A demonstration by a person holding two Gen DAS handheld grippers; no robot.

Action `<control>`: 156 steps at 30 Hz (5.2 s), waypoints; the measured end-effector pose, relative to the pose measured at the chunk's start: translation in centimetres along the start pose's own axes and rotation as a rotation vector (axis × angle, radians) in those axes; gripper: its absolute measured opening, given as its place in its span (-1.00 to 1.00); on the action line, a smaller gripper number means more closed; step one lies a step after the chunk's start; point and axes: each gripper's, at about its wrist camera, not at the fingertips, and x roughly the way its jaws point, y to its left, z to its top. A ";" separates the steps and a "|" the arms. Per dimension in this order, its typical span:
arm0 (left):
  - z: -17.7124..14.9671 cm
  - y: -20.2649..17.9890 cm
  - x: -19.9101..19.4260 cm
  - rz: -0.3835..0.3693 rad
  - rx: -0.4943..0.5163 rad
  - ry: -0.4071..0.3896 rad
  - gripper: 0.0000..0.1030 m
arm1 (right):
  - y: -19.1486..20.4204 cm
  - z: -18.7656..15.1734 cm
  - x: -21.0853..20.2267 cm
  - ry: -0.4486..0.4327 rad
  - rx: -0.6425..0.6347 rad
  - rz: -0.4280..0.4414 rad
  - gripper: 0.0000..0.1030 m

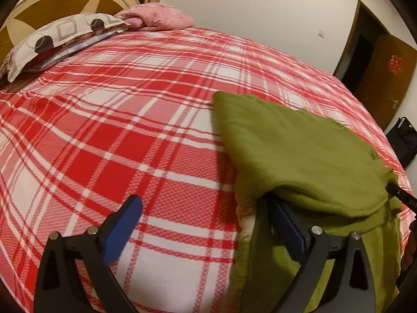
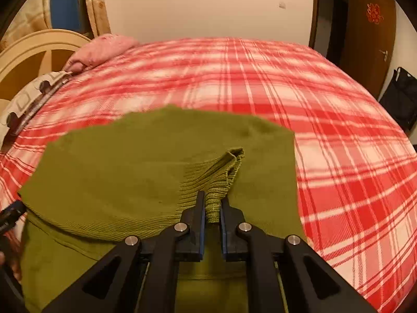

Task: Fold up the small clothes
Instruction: 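Lay the cuff flat on the sweater body and open the right tool, then move both tools over the ribbed hem of the green sweater, then grasp the ribbed hem of the green sweater with both tools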

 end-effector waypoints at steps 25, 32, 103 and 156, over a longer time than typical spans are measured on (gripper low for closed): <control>2.3 -0.7 -5.2 0.097 0.043 -0.151 0.97 | 3.7 2.5 -2.1 -0.052 -0.154 0.016 -0.08; 2.9 -2.8 -1.6 0.147 0.156 -0.080 0.97 | 5.1 2.1 2.0 0.029 -0.174 0.014 -0.08; -8.0 -1.6 -13.5 -0.122 0.163 -0.019 1.00 | -1.7 -13.2 -15.8 -0.076 0.031 0.058 -0.04; -21.4 -1.8 -15.9 -0.248 0.272 0.311 0.07 | -6.8 -29.5 -23.2 0.096 0.131 0.047 -0.04</control>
